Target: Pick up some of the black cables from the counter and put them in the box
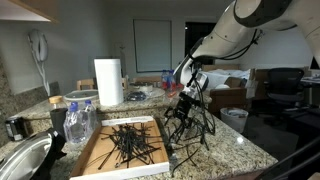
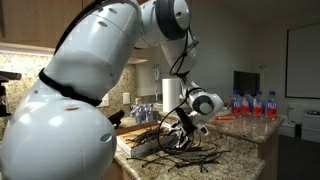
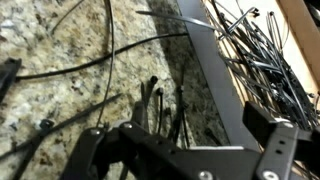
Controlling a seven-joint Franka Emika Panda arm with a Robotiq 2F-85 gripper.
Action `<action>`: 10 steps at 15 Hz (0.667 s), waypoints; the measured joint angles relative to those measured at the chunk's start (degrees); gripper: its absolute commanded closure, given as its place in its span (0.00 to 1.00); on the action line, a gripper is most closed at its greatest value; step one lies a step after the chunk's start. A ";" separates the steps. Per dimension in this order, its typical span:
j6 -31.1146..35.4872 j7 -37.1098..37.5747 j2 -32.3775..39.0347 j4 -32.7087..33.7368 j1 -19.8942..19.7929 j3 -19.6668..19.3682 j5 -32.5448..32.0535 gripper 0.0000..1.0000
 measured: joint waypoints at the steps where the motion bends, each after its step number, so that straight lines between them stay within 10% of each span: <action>1: -0.65 0.06 -0.82 -1.14 0.00 -0.54 0.22 0.00; 10: -13.81 4.12 -3.13 -2.46 0.04 -3.94 0.37 0.00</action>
